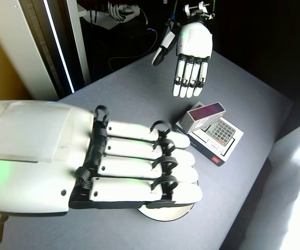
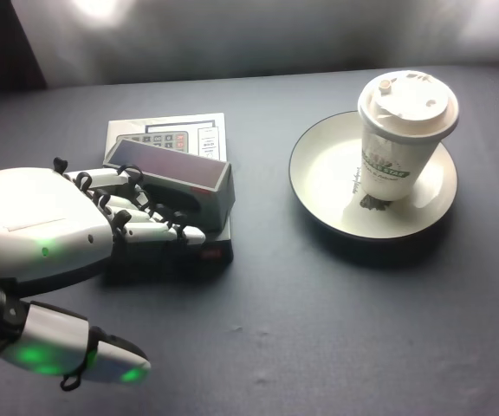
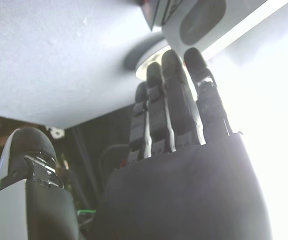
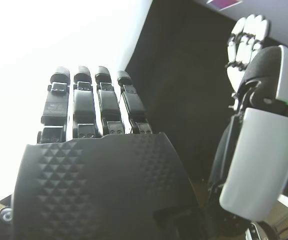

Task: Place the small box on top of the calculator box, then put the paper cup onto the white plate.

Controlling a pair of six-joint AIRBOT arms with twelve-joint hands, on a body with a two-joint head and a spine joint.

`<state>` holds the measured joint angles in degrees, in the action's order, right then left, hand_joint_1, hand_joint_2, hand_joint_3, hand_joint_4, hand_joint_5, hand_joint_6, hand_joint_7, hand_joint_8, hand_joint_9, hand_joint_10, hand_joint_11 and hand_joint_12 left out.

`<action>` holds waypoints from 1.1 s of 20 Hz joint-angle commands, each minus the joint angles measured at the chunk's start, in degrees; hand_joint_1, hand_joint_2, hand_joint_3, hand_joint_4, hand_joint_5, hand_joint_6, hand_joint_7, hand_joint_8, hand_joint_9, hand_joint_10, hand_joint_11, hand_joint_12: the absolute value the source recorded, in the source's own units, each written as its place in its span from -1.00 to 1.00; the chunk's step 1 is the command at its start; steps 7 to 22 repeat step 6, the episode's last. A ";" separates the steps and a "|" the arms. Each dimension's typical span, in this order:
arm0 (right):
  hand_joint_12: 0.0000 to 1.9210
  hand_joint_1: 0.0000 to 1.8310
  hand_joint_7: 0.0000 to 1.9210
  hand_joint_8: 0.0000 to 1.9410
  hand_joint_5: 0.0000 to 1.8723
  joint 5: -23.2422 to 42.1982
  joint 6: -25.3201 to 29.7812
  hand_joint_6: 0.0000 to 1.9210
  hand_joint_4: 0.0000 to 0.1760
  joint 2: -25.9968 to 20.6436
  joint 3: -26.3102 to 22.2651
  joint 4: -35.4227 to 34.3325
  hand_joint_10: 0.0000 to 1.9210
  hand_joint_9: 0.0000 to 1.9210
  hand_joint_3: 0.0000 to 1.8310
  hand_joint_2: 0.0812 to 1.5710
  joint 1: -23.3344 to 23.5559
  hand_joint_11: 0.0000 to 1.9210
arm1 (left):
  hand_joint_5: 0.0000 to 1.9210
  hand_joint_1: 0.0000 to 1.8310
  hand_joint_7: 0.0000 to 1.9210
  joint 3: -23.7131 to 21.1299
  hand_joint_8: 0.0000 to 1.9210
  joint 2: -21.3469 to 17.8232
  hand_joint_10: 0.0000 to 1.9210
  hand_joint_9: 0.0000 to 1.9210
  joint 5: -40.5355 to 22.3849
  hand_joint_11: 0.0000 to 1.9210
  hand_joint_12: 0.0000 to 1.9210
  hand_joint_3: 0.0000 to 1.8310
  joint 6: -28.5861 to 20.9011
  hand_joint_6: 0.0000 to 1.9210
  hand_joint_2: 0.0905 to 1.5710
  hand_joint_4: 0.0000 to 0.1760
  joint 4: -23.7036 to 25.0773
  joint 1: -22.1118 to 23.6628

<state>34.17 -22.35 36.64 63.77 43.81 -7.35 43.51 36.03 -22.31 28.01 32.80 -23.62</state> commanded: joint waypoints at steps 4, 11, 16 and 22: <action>-1.00 -0.43 -1.00 -1.00 -1.00 4.43 -1.80 -1.00 -1.00 -1.17 0.03 -3.01 -1.00 -1.00 -1.00 -0.08 0.03 -1.00 | -0.80 -0.70 -0.65 -0.07 -0.99 -0.59 -0.99 -0.63 -5.25 -1.00 -0.23 -1.00 -0.04 -1.00 0.33 -1.00 -0.73 0.80; -1.00 -0.44 -1.00 -1.00 -1.00 4.58 -3.22 -1.00 -1.00 -1.17 -0.04 -3.01 -1.00 -1.00 -1.00 -0.08 0.04 -1.00 | -0.78 -0.75 -0.63 -0.06 -0.99 -0.58 -0.99 -0.62 -5.29 -1.00 -0.19 -1.00 0.01 -0.99 0.32 -1.00 -0.60 0.80; -1.00 -0.44 -1.00 -1.00 -1.00 4.58 -3.22 -1.00 -1.00 -1.17 -0.04 -3.01 -1.00 -1.00 -1.00 -0.08 0.04 -1.00 | -0.78 -0.75 -0.63 -0.06 -0.99 -0.58 -0.99 -0.62 -5.29 -1.00 -0.19 -1.00 0.01 -0.99 0.32 -1.00 -0.60 0.80; -1.00 -0.44 -1.00 -1.00 -1.00 4.58 -3.22 -1.00 -1.00 -1.17 -0.04 -3.01 -1.00 -1.00 -1.00 -0.08 0.04 -1.00 | -0.78 -0.75 -0.63 -0.06 -0.99 -0.58 -0.99 -0.62 -5.29 -1.00 -0.19 -1.00 0.01 -0.99 0.32 -1.00 -0.60 0.80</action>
